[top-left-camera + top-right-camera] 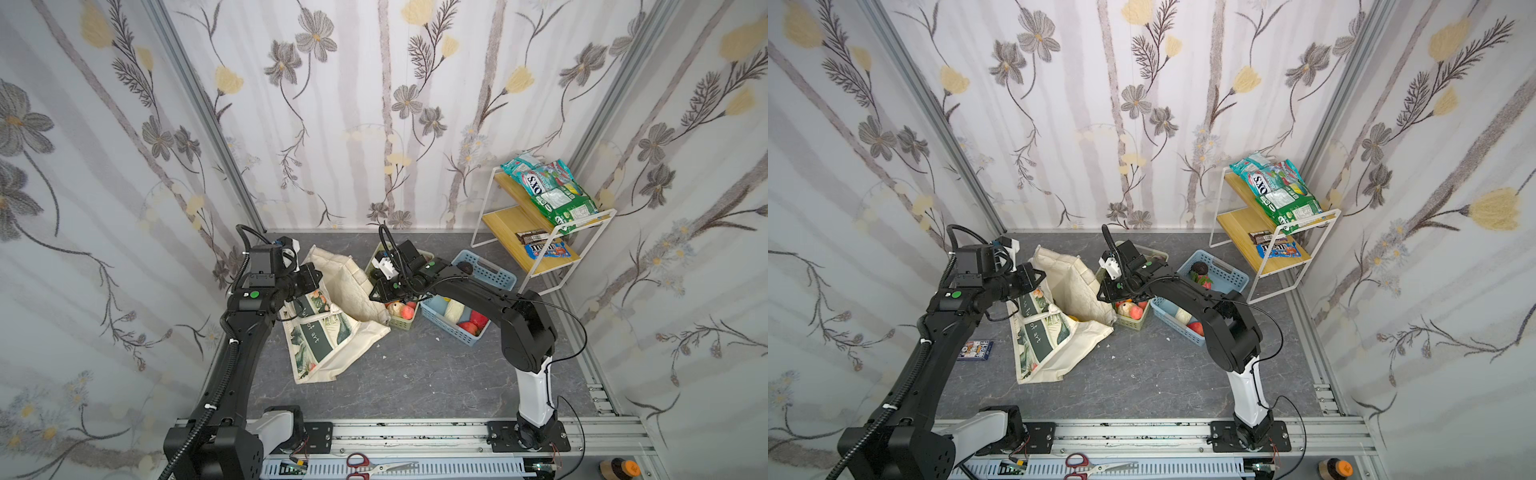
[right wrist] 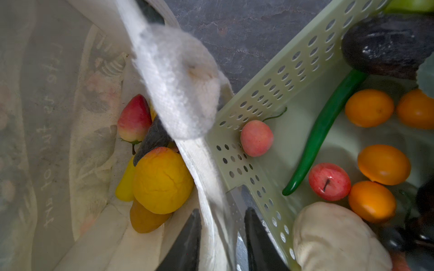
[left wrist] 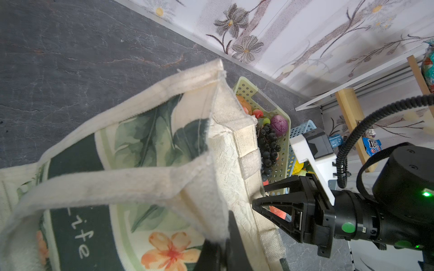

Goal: Place the food into the grocery bag and tie it
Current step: 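Lift the open right gripper out of the bag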

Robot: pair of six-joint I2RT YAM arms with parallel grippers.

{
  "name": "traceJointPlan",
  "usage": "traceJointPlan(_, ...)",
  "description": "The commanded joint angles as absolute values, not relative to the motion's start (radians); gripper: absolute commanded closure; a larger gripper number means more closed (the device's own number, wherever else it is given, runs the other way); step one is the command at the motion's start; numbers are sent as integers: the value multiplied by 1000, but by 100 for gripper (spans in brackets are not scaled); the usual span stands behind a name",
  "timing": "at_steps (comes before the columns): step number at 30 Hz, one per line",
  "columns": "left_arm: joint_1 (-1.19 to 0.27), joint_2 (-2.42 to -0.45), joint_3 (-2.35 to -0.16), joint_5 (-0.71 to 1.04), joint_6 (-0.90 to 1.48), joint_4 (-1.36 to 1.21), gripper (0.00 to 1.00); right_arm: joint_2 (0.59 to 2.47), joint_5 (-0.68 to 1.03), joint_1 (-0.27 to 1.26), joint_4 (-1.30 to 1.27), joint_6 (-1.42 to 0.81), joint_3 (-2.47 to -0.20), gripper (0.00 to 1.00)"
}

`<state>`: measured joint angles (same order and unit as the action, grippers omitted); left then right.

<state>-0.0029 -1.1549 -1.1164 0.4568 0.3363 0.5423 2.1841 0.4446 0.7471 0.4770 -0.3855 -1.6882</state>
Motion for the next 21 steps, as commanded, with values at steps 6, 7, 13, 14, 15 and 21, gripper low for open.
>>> traceJointPlan(6,2,-1155,-1127,459,328,480,100,2148,479,749,407,-417,-1687,87)
traceJointPlan(7,3,-1155,-1127,460,328,481,100,2139,479,749,406,-420,-1686,88)
traceJointPlan(13,18,-1151,-1126,444,337,494,100,2077,477,754,379,-465,-1692,90)
traceJointPlan(14,21,-1149,-1125,443,339,497,100,2068,472,755,373,-476,-1696,90)
traceJointPlan(15,24,-1147,-1126,442,340,501,100,2060,463,757,368,-487,-1700,91)
traceJointPlan(21,36,-1140,-1123,439,351,507,100,2033,436,759,345,-536,-1721,92)
